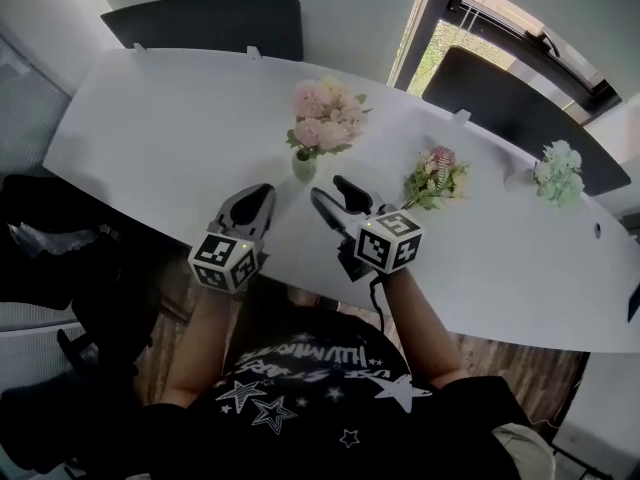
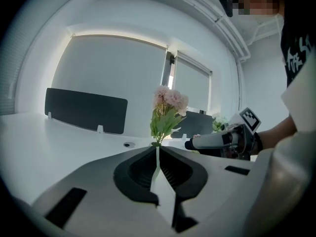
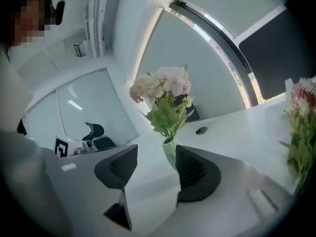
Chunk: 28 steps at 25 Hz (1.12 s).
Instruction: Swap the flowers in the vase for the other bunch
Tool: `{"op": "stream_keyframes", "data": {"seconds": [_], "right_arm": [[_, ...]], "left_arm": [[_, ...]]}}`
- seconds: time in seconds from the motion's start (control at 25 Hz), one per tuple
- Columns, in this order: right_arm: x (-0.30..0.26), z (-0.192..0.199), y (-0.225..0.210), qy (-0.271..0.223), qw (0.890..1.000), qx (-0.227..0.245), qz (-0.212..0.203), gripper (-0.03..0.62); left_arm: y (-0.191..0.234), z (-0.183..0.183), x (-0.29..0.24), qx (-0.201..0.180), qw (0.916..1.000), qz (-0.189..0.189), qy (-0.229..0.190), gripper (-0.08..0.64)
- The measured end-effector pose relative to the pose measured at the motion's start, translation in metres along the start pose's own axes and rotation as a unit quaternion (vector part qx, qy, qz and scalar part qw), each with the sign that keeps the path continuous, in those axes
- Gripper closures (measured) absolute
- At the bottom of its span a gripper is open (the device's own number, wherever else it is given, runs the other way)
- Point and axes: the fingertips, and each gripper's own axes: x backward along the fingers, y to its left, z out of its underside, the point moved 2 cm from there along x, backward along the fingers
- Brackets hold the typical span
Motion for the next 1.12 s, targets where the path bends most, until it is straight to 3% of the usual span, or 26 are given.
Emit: {"op": "stream_keyframes", "data": {"seconds": [0.16, 0.52, 0.64, 0.88, 1.12], "right_arm": [[-0.012, -0.003, -0.007, -0.013, 1.000, -0.012, 0.020, 0.368], [-0.038, -0.007, -0.023, -0.021, 0.998, -0.031, 0.059, 0.367], [-0.048, -0.008, -0.024, -0.013, 0.998, -0.021, 0.062, 0.367], [-0.060, -0.007, -0.027, 0.007, 0.998, 0.001, 0.068, 0.367], [-0.065, -0.012, -0.031, 0.013, 0.998, 0.014, 0.066, 0.368]], "left_arm": [[0.008, 0.007, -0.015, -0.015, 0.9991, 0.038, 0.009, 0.547], [0.017, 0.023, -0.057, -0.047, 0.9902, 0.114, 0.066, 0.319], [0.012, 0.032, -0.071, -0.059, 0.9843, 0.139, 0.092, 0.287], [0.018, 0.042, -0.094, -0.055, 0.9844, 0.144, 0.084, 0.259], [0.013, 0.042, -0.111, -0.090, 0.9782, 0.169, 0.079, 0.259]]}}
